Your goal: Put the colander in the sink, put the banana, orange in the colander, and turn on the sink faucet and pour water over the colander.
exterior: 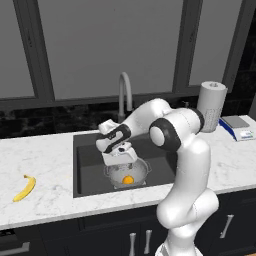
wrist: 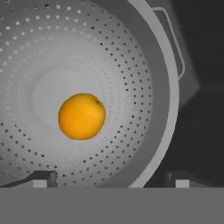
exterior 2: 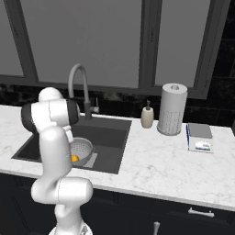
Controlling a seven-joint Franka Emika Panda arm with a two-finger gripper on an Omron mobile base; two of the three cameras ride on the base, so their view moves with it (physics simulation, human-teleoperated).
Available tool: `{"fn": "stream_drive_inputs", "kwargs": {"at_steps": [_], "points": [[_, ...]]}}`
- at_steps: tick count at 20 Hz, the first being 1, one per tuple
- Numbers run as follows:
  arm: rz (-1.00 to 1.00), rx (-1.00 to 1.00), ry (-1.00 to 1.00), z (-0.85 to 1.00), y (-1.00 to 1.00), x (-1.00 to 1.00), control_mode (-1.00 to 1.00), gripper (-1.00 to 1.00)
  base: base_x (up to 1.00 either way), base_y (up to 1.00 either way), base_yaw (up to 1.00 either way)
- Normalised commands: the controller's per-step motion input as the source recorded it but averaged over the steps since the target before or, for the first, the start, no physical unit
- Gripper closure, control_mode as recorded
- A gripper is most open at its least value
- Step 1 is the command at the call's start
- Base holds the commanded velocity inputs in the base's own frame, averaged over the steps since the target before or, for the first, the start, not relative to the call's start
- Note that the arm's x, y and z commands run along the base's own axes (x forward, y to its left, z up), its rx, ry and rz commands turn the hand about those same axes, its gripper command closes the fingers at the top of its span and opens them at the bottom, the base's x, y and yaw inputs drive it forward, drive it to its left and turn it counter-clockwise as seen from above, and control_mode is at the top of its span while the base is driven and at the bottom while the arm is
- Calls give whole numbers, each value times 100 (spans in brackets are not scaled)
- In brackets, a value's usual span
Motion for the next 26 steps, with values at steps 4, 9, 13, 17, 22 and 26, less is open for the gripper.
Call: {"fn": "stream_drive_inputs", "kwargs": {"at_steps": [4,9,13,17,22,26], "points": [[0,0,-10,70,0,-44,-100,-100,0,0,0],[0,0,-21,67,1,-71,-100,-100,0,0,0],[0,3,-24,69,7,-72,-100,-100,0,0,0],[0,14,-21,73,12,-68,-100,-100,0,0,0],[6,20,-4,74,33,-54,-100,-100,0,0,0],[21,14,0,69,47,-33,-100,-100,0,0,0]]}}
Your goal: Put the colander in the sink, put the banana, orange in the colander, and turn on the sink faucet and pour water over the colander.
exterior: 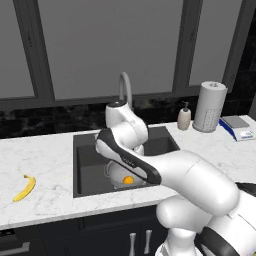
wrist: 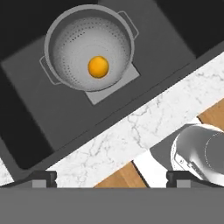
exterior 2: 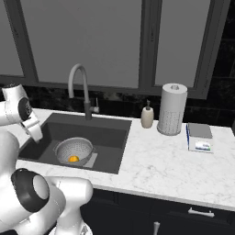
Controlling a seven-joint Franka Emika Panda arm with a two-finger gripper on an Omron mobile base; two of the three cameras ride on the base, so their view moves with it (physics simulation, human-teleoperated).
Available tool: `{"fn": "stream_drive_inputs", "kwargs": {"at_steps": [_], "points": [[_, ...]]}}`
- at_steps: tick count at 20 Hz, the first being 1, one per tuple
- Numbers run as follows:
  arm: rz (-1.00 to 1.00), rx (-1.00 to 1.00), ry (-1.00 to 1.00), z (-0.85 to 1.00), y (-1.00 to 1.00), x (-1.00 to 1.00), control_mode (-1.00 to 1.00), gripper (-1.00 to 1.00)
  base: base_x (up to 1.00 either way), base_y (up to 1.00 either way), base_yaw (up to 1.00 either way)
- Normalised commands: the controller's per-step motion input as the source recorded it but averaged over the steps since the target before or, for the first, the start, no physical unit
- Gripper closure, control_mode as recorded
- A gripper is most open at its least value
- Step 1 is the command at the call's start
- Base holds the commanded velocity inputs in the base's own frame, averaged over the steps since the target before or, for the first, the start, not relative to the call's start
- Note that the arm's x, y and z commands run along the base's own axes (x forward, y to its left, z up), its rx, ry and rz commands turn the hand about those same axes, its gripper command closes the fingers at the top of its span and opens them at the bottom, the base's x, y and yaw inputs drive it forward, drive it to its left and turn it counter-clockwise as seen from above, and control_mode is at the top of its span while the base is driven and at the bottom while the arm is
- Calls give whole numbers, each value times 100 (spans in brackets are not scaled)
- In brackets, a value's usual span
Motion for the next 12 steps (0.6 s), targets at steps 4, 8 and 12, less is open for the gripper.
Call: {"fn": "stream_drive_inputs", "kwargs": {"at_steps": [4,8,12], "points": [[27,4,0,61,64,-21,-100,-100,0,0,0],[22,3,0,34,71,-15,-100,-100,0,0,0],[16,2,0,20,77,-10,-100,-100,0,0,0]]}}
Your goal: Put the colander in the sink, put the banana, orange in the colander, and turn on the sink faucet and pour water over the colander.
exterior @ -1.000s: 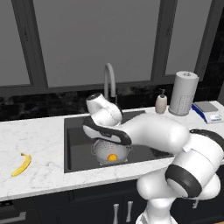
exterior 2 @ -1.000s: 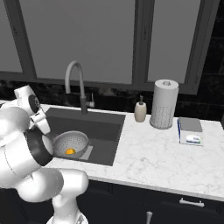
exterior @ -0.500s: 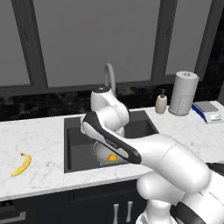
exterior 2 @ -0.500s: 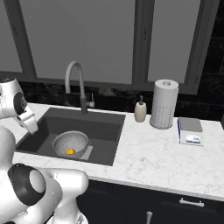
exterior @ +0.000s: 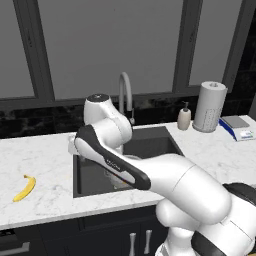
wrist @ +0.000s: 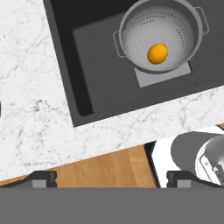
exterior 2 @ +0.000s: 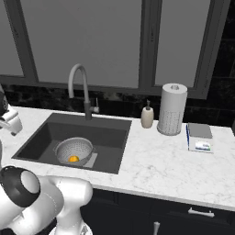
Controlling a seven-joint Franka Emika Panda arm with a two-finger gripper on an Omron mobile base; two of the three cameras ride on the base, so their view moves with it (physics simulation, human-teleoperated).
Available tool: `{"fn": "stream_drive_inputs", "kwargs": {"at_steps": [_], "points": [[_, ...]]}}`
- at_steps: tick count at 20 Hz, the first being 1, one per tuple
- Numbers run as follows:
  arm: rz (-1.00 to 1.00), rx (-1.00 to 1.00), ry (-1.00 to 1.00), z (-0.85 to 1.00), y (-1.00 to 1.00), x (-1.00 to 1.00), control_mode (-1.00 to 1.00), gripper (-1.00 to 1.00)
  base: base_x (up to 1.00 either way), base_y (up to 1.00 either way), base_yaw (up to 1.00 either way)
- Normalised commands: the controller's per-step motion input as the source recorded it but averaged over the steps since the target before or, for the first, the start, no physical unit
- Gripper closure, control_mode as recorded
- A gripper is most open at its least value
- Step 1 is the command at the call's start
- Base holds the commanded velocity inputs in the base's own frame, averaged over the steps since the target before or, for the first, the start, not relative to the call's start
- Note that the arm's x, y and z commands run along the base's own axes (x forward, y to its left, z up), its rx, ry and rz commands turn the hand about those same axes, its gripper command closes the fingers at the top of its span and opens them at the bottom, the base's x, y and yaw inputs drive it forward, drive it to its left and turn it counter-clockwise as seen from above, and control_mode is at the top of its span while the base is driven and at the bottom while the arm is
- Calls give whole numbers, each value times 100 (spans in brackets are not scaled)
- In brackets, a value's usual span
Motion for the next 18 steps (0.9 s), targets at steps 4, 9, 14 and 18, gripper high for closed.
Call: {"fn": "stream_drive_inputs", "kwargs": {"at_steps": [4,9,14,18], "points": [[6,0,0,-4,74,-2,-100,-100,0,0,0],[2,1,1,-19,69,20,-100,-100,0,0,0],[0,0,5,-36,63,20,-100,-100,0,0,0],[2,0,1,-44,51,17,-100,-100,0,0,0]]}}
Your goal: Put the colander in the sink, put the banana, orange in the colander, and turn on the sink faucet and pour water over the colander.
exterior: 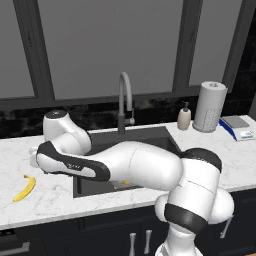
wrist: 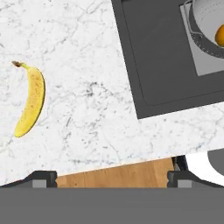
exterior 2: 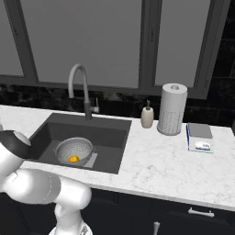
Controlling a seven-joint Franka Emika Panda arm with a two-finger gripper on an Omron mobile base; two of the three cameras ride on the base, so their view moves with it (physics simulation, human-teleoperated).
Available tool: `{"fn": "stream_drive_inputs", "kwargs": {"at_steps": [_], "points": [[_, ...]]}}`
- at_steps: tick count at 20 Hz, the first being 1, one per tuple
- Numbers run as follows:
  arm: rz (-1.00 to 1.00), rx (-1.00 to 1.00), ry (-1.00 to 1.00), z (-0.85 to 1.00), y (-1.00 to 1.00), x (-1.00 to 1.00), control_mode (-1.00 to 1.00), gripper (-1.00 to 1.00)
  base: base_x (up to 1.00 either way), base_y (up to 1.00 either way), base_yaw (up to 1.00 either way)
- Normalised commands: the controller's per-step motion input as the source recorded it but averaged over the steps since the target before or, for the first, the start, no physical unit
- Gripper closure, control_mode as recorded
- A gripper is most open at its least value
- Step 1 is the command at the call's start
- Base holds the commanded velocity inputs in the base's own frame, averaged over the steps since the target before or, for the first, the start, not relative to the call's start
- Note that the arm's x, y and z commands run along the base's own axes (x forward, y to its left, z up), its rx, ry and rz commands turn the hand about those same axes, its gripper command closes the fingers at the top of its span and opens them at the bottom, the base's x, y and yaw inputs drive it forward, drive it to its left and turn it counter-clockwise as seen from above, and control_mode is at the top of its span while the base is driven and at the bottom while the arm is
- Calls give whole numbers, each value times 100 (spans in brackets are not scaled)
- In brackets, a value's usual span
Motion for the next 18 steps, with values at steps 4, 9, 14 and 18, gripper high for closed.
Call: {"fn": "stream_drive_inputs", "kwargs": {"at_steps": [4,9,14,18], "points": [[3,3,5,-9,48,12,-100,-100,0,0,0],[4,1,15,-10,45,19,-100,-100,0,0,0],[0,0,13,-39,31,35,-100,-100,0,0,0],[0,0,0,-28,18,42,-100,-100,0,0,0]]}}
